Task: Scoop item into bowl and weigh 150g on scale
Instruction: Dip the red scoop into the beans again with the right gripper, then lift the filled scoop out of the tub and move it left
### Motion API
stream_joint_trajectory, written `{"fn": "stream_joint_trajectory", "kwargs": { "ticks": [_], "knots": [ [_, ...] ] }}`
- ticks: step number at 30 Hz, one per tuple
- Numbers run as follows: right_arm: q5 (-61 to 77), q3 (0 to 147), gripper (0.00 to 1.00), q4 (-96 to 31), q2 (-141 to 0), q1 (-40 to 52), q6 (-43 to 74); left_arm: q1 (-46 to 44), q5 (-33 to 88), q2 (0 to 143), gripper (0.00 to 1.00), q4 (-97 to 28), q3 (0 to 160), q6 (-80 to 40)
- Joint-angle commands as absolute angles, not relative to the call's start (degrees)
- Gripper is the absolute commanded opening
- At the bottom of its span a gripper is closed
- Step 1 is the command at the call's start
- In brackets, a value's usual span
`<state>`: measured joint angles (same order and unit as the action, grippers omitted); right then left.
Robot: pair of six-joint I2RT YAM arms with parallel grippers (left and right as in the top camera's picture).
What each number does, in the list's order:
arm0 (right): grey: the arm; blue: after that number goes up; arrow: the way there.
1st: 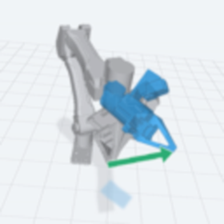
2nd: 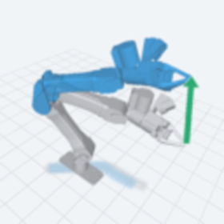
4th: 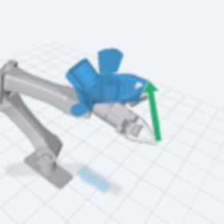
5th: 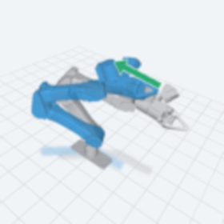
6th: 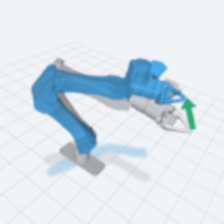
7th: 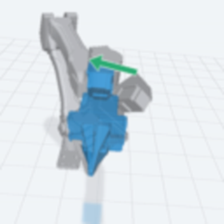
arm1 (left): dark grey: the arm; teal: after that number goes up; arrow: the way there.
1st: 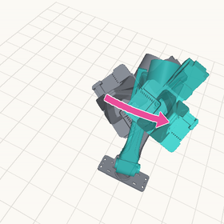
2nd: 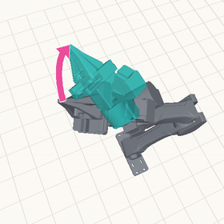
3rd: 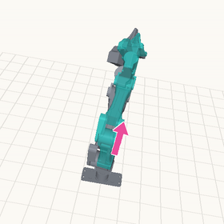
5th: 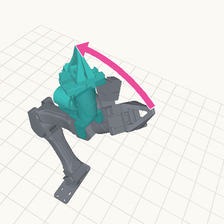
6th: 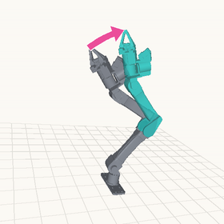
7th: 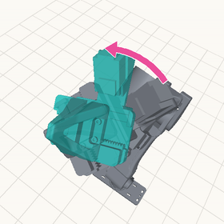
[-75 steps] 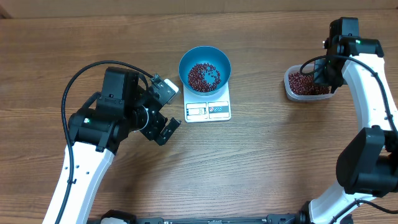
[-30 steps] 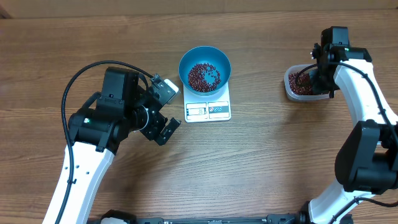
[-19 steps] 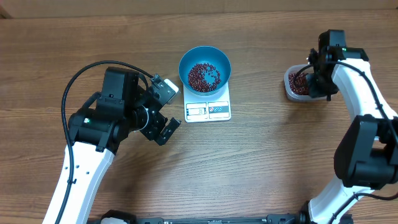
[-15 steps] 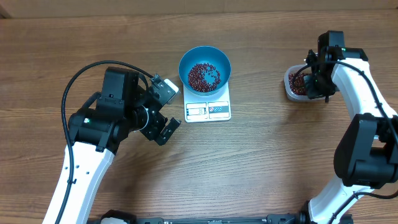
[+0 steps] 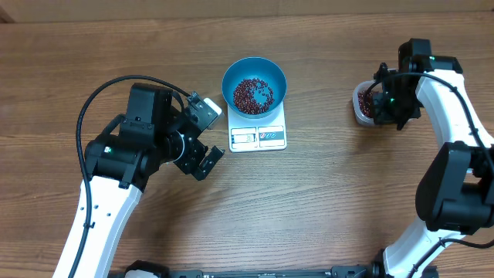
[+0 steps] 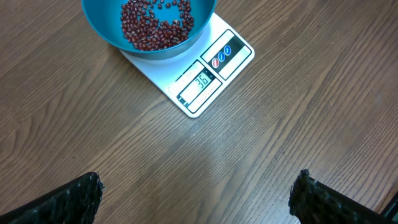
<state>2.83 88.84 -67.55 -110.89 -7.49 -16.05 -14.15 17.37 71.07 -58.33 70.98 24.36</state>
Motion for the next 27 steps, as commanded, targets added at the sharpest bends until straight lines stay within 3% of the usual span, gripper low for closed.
{"fn": "stream_joint_trajectory", "kwargs": {
  "ticks": [1, 13, 27],
  "knots": [
    [10.0, 90.1, 0.04, -68.5, -111.3, -8.9, -15.0, -13.8, 17.4, 71.2, 1.00, -58.3, 72.5, 24.4],
    [30.3, 90.1, 0.04, -68.9, -111.4, -19.7, -10.7, -13.8, 17.4, 71.2, 0.99, -58.3, 72.5, 24.4],
    [40.3, 90.0, 0.04, -70.9, -111.4, -25.3, -10.5, -13.8, 17.4, 71.2, 1.00, -58.3, 72.5, 24.4]
  ]
}}
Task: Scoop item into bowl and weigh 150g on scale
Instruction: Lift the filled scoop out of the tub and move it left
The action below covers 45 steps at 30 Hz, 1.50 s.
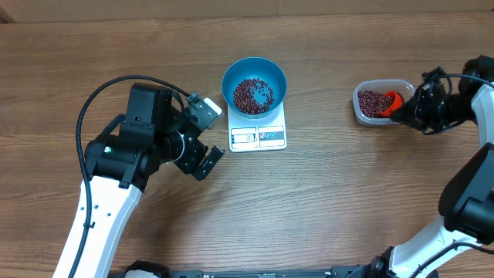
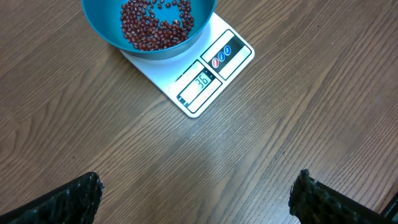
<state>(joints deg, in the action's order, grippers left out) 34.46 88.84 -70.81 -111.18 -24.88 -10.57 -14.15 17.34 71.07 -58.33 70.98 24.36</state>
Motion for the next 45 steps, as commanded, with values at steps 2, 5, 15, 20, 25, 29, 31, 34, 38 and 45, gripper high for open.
{"fn": "stream_joint_trajectory", "kwargs": {
  "ticks": [2, 5, 15, 20, 25, 29, 31, 34, 38, 45],
  "knots": [
    [41.6, 90.0, 0.04, -70.8, -111.4, -25.3, -10.5, -13.8, 17.4, 71.2, 1.00, -58.3, 72.5, 24.4],
    [42.8, 90.0, 0.04, -70.7, -111.4, -25.3, -10.5, -13.8, 17.4, 71.2, 1.00, -58.3, 72.5, 24.4],
    [42.8, 90.0, 0.04, -71.1, -111.4, -25.3, -10.5, -13.8, 17.4, 71.2, 1.00, -58.3, 72.5, 24.4],
    [42.5, 90.0, 0.04, -71.3, -111.4, -25.3, -10.5, -13.8, 17.4, 71.2, 1.00, -58.3, 72.5, 24.4],
    [42.5, 90.0, 0.04, -71.6, -111.4, -25.3, -10.5, -13.8, 17.4, 71.2, 1.00, -58.3, 72.5, 24.4],
    [42.6, 90.0, 0.04, -72.0, -111.4, -25.3, -10.5, -13.8, 17.4, 71.2, 1.00, -58.3, 72.5, 24.4],
    [42.6, 90.0, 0.04, -72.2, -111.4, -25.3, -10.5, -13.8, 17.4, 71.2, 1.00, -58.3, 72.5, 24.4],
    [42.6, 90.0, 0.04, -72.6, -111.4, -25.3, -10.5, -13.8, 17.4, 71.2, 1.00, -58.3, 72.5, 24.4],
    [43.0, 90.0, 0.04, -72.6, -111.4, -25.4, -10.5, -13.8, 17.4, 71.2, 0.99, -58.3, 72.5, 24.4],
    [43.9, 90.0, 0.04, -73.8, -111.4, -28.2, -10.6, -13.8, 17.4, 71.2, 0.99, -58.3, 72.5, 24.4]
  ]
}}
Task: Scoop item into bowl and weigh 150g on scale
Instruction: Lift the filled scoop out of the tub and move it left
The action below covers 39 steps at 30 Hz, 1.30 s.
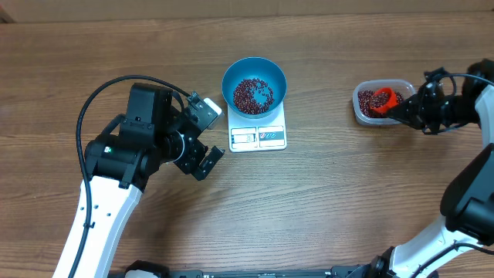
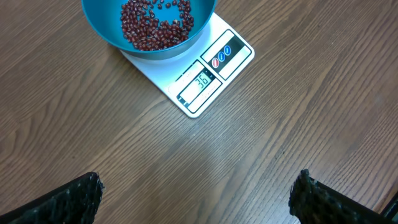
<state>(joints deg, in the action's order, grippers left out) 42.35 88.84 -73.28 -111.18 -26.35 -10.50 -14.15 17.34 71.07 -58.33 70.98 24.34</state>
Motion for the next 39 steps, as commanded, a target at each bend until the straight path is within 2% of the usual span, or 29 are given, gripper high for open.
{"fn": "stream_joint_trajectory", "kwargs": {
  "ticks": [1, 19, 39],
  "knots": [
    [44.1, 90.0, 0.04, -74.1, -111.4, -28.4, -10.9, -13.8, 17.4, 71.2, 1.00, -58.3, 72.5, 24.4],
    [44.9, 90.0, 0.04, -74.5, -111.4, -29.4, -11.0, -13.8, 17.4, 71.2, 1.00, -58.3, 72.5, 24.4],
    [55.9, 90.0, 0.04, -75.8, -111.4, -29.4, -10.9, -13.8, 17.4, 71.2, 1.00, -58.3, 72.5, 24.4]
  ]
}}
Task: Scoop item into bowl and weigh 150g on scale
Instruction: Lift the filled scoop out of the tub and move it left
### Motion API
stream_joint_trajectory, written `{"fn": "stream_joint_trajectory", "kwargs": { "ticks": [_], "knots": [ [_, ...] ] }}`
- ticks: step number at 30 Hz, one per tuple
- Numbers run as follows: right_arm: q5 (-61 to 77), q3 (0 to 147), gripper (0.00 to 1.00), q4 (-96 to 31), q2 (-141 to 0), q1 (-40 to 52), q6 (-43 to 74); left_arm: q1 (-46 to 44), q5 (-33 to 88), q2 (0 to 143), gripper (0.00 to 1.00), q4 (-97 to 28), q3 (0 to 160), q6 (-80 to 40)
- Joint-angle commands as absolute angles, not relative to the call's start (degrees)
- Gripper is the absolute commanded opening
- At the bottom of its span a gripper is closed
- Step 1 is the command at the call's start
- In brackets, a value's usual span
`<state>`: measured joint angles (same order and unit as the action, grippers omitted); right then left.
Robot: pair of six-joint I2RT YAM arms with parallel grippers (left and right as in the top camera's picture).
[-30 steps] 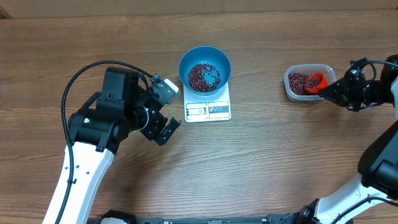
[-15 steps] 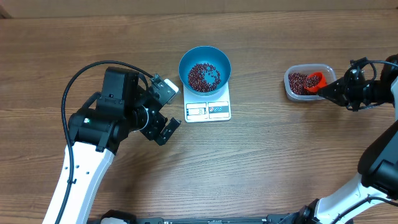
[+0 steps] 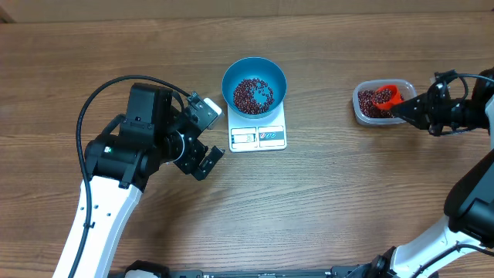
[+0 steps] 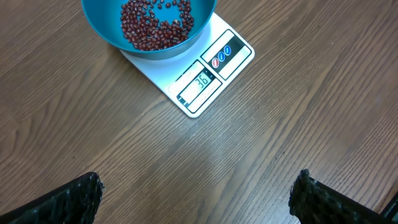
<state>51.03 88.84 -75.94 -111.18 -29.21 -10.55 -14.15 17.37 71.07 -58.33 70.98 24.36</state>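
A blue bowl (image 3: 254, 85) part filled with red beans stands on the white scale (image 3: 258, 137); in the left wrist view the bowl (image 4: 149, 28) shows above the scale (image 4: 205, 78), whose display reads 36. A clear tub of red beans (image 3: 374, 103) sits at the right. An orange scoop (image 3: 388, 96) lies over the tub's right side, held by my right gripper (image 3: 409, 110), which reaches in from the right. My left gripper (image 3: 202, 154) hovers open left of the scale, nothing between its fingertips (image 4: 74, 196).
Wooden table (image 3: 324, 201) all around. The left arm's black cable (image 3: 108, 89) loops over the table at the left. The right arm (image 3: 463, 108) enters from the right edge.
The right gripper has drawn slightly right, and the orange scoop sits a little further right over the tub. The left arm, bowl and scale reading are unchanged.
The right arm first stood over the tub, hiding most of it. Then it lay out to the right with the orange scoop at the tub's right edge, then over the beans, and now slightly further right. The scale read 36 throughout and the left arm stayed still.
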Motion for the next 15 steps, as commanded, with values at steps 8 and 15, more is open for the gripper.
{"fn": "stream_joint_trajectory", "kwargs": {
  "ticks": [8, 15],
  "knots": [
    [59.3, 90.0, 0.04, -76.7, -111.4, -27.7, -10.9, -13.8, 17.4, 71.2, 0.99, -58.3, 72.5, 24.4],
    [63.2, 90.1, 0.04, -76.7, -111.3, -23.0, -10.9, -13.8, 17.4, 71.2, 1.00, -58.3, 72.5, 24.4]
  ]
}}
